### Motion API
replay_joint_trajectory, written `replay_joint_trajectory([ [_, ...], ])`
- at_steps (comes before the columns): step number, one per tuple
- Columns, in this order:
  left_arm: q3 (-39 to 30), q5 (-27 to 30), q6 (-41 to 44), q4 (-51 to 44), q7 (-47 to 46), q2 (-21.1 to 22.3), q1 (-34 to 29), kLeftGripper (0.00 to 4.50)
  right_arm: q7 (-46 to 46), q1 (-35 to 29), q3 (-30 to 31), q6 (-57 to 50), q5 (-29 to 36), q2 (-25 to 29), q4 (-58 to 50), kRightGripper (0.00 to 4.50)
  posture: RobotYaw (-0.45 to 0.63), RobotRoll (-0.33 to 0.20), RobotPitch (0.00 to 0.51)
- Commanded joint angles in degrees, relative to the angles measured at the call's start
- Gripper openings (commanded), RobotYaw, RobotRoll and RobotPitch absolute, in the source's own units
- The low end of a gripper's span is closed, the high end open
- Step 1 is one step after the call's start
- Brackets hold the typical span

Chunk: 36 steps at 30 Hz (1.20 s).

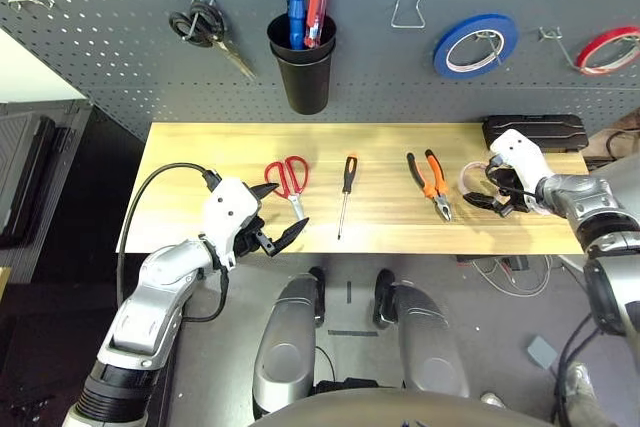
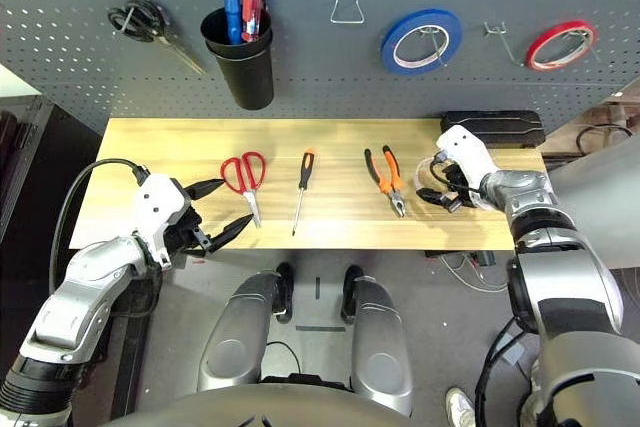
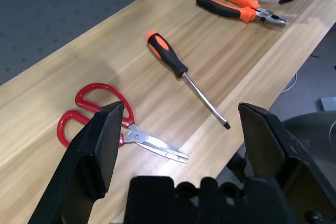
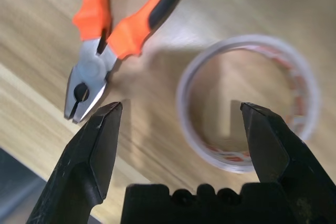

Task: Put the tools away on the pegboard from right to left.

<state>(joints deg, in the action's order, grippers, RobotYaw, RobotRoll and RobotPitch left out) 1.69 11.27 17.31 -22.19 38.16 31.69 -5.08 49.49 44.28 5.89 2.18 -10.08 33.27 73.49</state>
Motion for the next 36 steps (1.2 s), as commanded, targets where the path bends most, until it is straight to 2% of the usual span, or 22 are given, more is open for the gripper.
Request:
replay_joint_trajectory([
  [1,-0.2,0.5,1.8,-2.4,-0.6,0.2,-2.0,4.46,-1.0,-0.5,1.2,-0.8,-1.9,-0.1,1.6,4.50,0.27,0.000,0.336],
  [4,-0.4,0.5,2.6,-3.6,-1.1,0.0,-2.7,4.46,-2.7,-0.6,1.7,-2.0,-3.2,-0.6,2.3,4.50,0.29,0.000,0.339],
  [7,-0.3,0.3,3.1,-4.3,-1.6,-0.1,-3.1,4.50,-4.1,-1.0,2.1,-2.6,-4.2,-1.1,2.7,3.87,0.29,0.000,0.341],
  [17,0.0,0.0,3.6,-4.5,-2.8,-0.5,-3.5,4.50,-9.3,-1.6,1.9,-1.8,-4.9,-1.0,2.8,0.04,0.30,0.000,0.328],
  [27,1.3,0.0,1.2,-2.9,-1.8,-1.3,-0.4,4.50,-14.2,-6.2,-0.1,6.8,-3.2,2.8,-0.9,0.04,0.26,0.000,0.296],
  [36,1.5,3.2,-1.6,-1.7,1.0,-2.6,3.7,4.50,-26.0,-21.4,-6.1,17.8,1.4,2.2,-13.8,0.04,0.22,0.000,0.240],
])
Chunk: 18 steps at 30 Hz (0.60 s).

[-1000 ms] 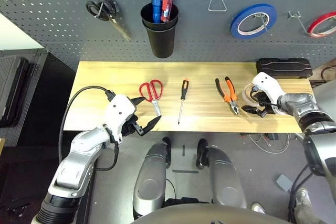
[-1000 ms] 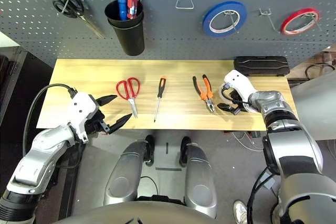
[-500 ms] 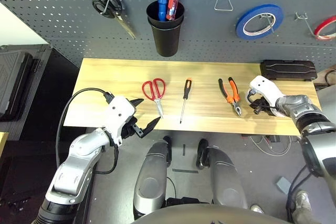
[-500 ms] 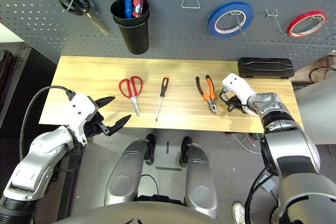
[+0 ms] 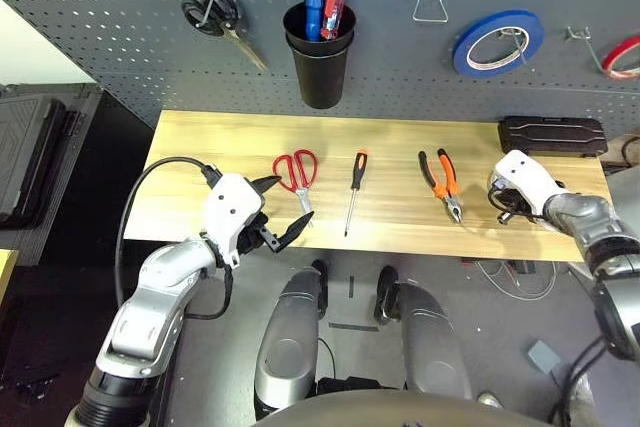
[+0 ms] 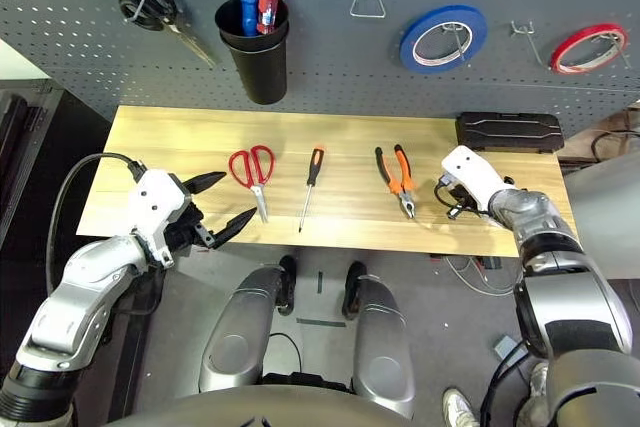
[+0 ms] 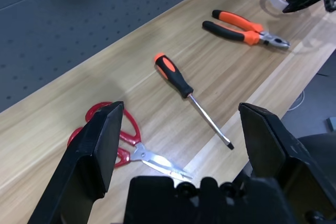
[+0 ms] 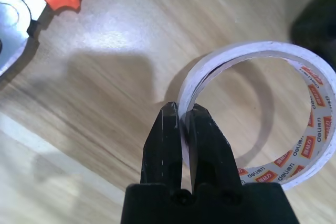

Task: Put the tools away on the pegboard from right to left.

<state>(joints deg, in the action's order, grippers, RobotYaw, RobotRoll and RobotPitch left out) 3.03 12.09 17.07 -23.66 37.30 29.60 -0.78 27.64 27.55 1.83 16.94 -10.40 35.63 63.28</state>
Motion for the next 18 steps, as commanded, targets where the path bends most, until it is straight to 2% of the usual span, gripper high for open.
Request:
replay_joint_trajectory([
  [1,-0.3,4.0,-1.5,-1.1,2.9,-0.5,-0.7,4.50,-6.0,-7.1,-3.1,4.6,2.5,-0.5,-5.8,0.04,0.21,0.000,0.232],
  [10,-3.1,15.8,-3.0,-7.6,9.9,0.6,-3.1,4.50,-16.3,-23.2,-9.4,14.2,6.1,-3.0,-19.6,0.04,0.19,0.000,0.185],
  [14,-3.6,16.4,-6.8,-7.3,11.8,0.4,-3.8,4.50,-18.1,-27.6,-12.2,19.2,8.5,-4.8,-21.9,0.04,0.19,0.000,0.168],
  [18,-3.2,16.3,-9.2,-7.0,13.1,0.5,-3.4,4.50,-20.3,-28.8,-13.3,22.5,7.9,-4.8,-22.6,0.04,0.19,0.000,0.161],
])
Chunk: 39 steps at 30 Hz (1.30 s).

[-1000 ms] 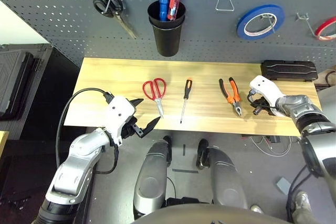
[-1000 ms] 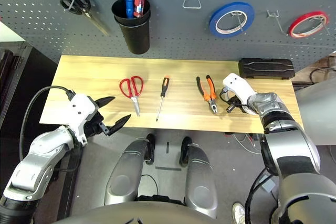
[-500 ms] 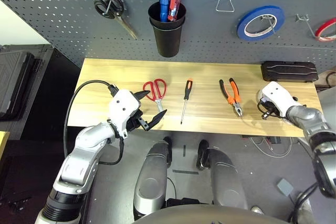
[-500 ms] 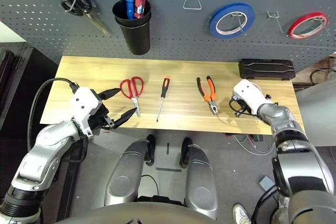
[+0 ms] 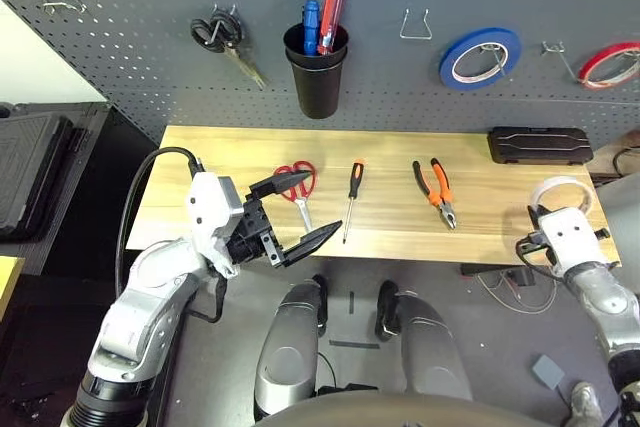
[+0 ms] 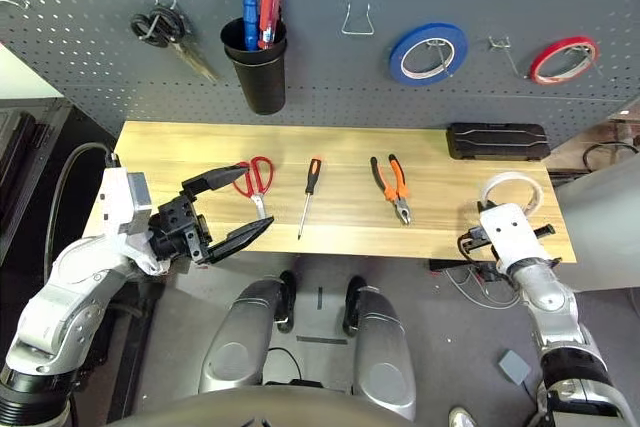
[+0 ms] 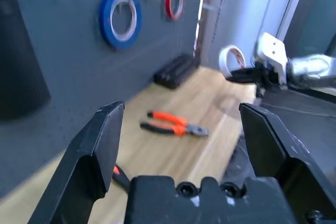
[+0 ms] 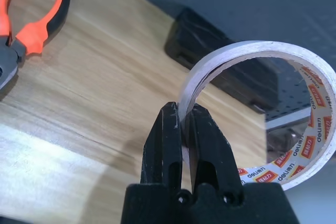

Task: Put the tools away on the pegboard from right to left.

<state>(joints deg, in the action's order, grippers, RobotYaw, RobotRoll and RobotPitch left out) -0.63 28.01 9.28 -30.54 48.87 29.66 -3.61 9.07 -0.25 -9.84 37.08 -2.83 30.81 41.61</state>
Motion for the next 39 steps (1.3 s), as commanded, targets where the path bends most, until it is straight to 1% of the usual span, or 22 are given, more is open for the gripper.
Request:
replay_joint_trajectory([
  [1,0.6,0.3,-1.8,-0.1,1.7,0.4,-0.4,4.50,-2.4,-1.0,-1.8,3.0,-0.1,0.3,-1.0,0.04,0.19,0.000,0.158],
  [5,1.3,-0.6,-3.3,-0.2,1.3,-0.1,1.0,4.50,-5.0,0.3,-1.9,6.3,-2.6,2.0,-2.9,0.04,0.19,0.000,0.158],
  [9,2.3,-1.3,-3.9,0.4,0.7,-0.4,2.3,4.50,-5.4,3.1,-1.6,8.0,-2.9,3.2,-3.4,0.04,0.18,0.000,0.150],
  [14,2.9,-1.6,-4.6,0.9,0.7,-0.6,3.5,4.50,-4.5,10.4,-0.7,8.8,-3.3,4.1,-4.4,0.04,0.17,0.000,0.152],
  [18,3.2,-1.6,-4.6,1.2,0.7,-0.7,4.1,4.50,-4.4,14.8,0.0,8.5,-3.8,3.6,-4.3,0.04,0.17,0.000,0.152],
  [21,3.3,-1.6,-4.5,1.3,0.7,-0.7,4.4,4.50,-4.1,18.5,0.9,6.2,-3.7,2.9,-3.1,0.04,0.17,0.000,0.154],
  [27,3.5,-1.9,-4.5,1.5,0.6,-0.5,4.7,4.50,0.6,27.0,3.1,0.7,-2.7,2.1,3.2,0.04,0.18,0.000,0.155],
  [31,3.6,-2.2,-4.4,1.4,0.3,-0.3,4.6,4.50,2.4,33.8,3.9,-1.8,-3.3,2.5,10.4,0.04,0.19,0.000,0.155],
  [34,3.7,-2.6,-4.0,1.5,0.0,-0.1,4.5,4.50,2.5,40.4,3.1,-7.5,-2.5,1.7,18.3,0.04,0.19,0.000,0.155],
  [36,3.7,-2.8,-4.0,1.7,0.0,0.0,4.6,4.50,3.1,43.6,3.9,-8.4,-3.0,1.6,21.4,0.04,0.19,0.000,0.154],
  [39,3.7,-3.5,-4.1,2.0,-0.4,0.2,4.6,4.50,3.9,47.4,5.1,-8.7,-3.9,1.2,24.3,0.95,0.19,0.000,0.153],
])
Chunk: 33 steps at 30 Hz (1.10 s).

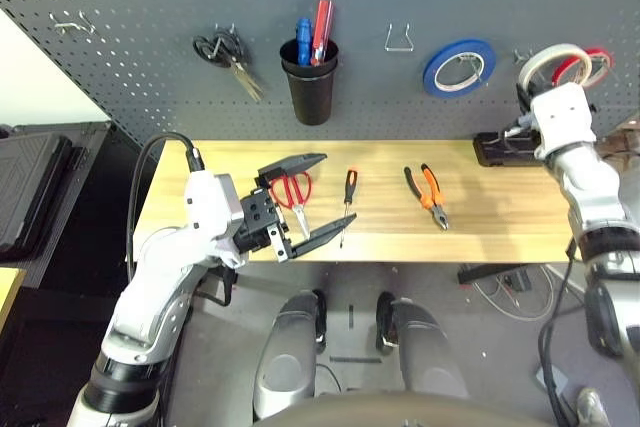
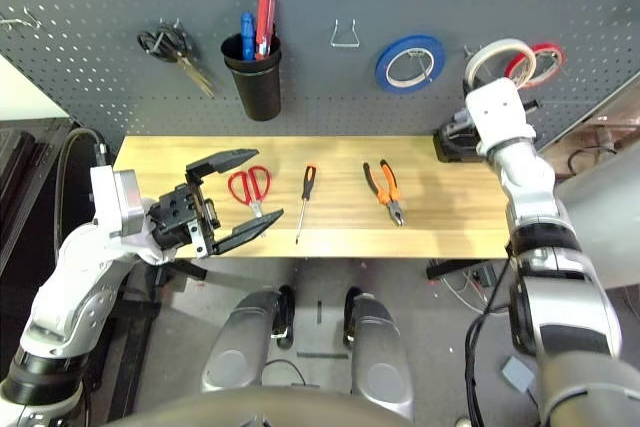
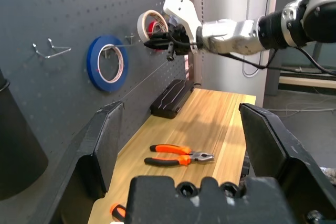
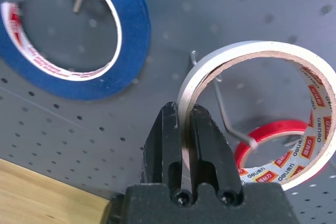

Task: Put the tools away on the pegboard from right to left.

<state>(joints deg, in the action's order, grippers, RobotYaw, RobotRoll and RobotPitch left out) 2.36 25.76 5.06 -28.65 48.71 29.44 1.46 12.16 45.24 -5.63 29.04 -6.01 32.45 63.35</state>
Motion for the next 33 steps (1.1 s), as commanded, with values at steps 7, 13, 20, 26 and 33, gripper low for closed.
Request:
replay_joint_trajectory([
  [7,2.0,-2.3,2.7,-0.7,0.0,2.7,-1.6,4.50,1.7,-2.0,-1.4,4.6,3.0,-1.2,0.3,3.64,0.21,0.000,0.160],
  [13,2.5,-3.2,4.4,-0.7,-0.2,4.9,-2.6,4.50,5.6,-14.9,-4.0,5.1,9.4,-2.9,-13.4,4.45,0.19,0.000,0.178],
  [20,5.8,-8.4,8.0,2.5,1.5,10.0,-0.9,4.50,10.2,-29.5,-3.0,-10.9,13.0,-3.2,-31.4,4.45,0.17,0.000,0.188],
  [26,8.2,-13.5,7.0,7.6,1.5,10.8,1.3,4.50,12.1,-32.6,-0.6,-29.8,12.2,-3.3,-38.4,4.45,0.15,0.000,0.198],
  [33,9.8,-18.9,6.0,12.7,1.1,11.0,3.0,4.50,14.7,-29.1,1.9,-43.8,12.0,-3.9,-40.2,4.45,0.16,0.000,0.228],
])
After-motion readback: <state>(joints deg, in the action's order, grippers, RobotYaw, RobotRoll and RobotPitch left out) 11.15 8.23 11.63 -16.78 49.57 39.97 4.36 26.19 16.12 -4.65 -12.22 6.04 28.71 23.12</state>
